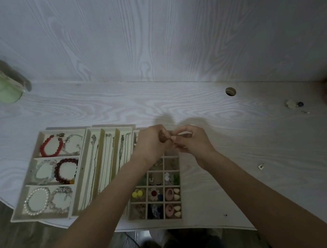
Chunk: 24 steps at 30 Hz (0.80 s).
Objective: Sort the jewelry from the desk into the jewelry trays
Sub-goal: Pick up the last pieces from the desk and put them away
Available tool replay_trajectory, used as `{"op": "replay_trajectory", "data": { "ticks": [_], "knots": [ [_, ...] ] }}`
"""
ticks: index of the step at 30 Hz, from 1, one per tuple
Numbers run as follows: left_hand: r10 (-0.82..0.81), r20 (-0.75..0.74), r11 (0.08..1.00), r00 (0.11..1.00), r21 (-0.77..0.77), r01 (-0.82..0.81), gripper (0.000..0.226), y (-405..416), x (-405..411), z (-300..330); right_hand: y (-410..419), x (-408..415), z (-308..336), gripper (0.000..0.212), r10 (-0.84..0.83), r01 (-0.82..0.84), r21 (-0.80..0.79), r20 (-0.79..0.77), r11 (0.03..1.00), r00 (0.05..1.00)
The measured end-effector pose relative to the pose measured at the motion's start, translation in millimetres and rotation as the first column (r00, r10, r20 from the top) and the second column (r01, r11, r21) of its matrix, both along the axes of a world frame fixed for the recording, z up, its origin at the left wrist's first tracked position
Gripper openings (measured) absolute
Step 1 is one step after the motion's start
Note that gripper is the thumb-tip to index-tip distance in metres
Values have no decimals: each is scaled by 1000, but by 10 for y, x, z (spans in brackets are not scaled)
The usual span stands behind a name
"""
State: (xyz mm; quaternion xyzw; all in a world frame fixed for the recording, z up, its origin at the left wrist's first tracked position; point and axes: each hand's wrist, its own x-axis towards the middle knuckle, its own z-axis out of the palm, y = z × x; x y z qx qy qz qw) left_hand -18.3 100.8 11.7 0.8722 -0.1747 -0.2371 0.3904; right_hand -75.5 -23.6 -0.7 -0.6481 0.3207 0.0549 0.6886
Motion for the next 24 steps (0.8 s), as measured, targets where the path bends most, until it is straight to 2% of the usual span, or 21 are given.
{"op": "replay_trajectory", "data": {
  "ticks": [2, 5, 10, 12, 15, 17, 19, 21, 23, 24],
  "knots": [
    [4, -45, 999, 999, -33, -6, 9, 8, 15, -15, -11, 14, 1, 12, 55, -55, -90, -3, 994, 998],
    [-99, -67, 994, 993, -54, 95, 21, 31, 71, -19, -68, 30, 14, 21, 143, -144, -149, -15, 978, 990],
    [-62, -178, 989, 982, -140, 37, 9, 60, 127, -46, -147, 45, 26, 21, 122, -123, -35, -46, 992, 992],
    [-40, -202, 990, 978, -139, 11, 12, 54, 145, -77, -162, 48, 33, 16, 128, -126, 28, -51, 992, 990],
    [-23, -158, 997, 987, -77, 11, 11, 18, 171, -110, -182, 55, 40, 13, 141, -135, 101, -54, 986, 989],
    [-19, -111, 1000, 994, -24, 17, 6, -20, 181, -129, -195, 67, 22, 14, 140, -135, 73, -64, 988, 988],
    [-43, -58, 999, 997, 22, 44, 5, -52, 189, -125, -192, 87, -16, 16, 129, -129, 0, -59, 992, 990],
    [-68, 8, 996, 998, 51, 68, 9, -76, 204, -142, -178, 117, -59, 14, 156, -164, -207, -54, 964, 986],
    [-87, 66, 992, 994, 96, 81, 12, -97, 216, -168, -160, 148, -83, 6, 226, -237, -449, -79, 861, 971],
    [-90, 88, 989, 992, 126, 79, 14, -105, 216, -189, -144, 159, -88, 5, 259, -268, -522, -92, 809, 961]
  ]
}}
